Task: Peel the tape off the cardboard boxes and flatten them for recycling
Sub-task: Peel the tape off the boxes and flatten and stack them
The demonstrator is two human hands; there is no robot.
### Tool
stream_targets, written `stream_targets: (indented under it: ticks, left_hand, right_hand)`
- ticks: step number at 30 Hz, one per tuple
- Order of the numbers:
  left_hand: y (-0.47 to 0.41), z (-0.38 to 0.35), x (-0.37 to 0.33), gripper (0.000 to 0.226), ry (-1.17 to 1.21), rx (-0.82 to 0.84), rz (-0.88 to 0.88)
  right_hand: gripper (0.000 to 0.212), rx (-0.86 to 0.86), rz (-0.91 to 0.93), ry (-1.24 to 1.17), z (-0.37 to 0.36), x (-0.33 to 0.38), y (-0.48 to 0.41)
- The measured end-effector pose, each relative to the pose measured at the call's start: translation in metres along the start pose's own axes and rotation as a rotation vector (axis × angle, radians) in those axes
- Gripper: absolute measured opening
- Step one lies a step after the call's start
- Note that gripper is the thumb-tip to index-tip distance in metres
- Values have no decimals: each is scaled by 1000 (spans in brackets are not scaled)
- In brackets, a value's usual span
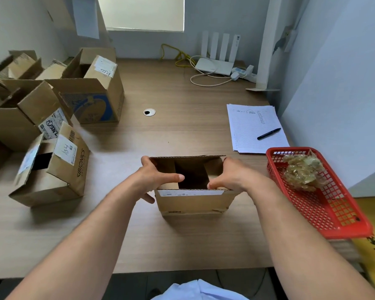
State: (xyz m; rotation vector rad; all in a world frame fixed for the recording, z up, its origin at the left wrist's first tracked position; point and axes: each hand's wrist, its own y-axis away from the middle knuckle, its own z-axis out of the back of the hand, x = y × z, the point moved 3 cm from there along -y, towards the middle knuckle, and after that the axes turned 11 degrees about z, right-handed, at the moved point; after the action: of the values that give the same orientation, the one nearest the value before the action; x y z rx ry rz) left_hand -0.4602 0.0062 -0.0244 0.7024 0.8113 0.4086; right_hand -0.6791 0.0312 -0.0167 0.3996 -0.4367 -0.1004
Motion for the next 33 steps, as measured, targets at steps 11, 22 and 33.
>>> stream_targets:
  ticks: [11, 22, 33]
  left_hand:
    - [-10, 4, -10, 108, -135, -151, 61]
    - [-8, 5, -2, 22, -93, 46, -58]
    - [-4, 23, 19, 24, 581, 98, -245]
  right_hand:
    - [17, -202, 142, -467, 12, -12, 6]
    - [18, -293, 49, -745, 0, -30, 3]
    - [24, -291, 121, -1046, -8, -36, -5]
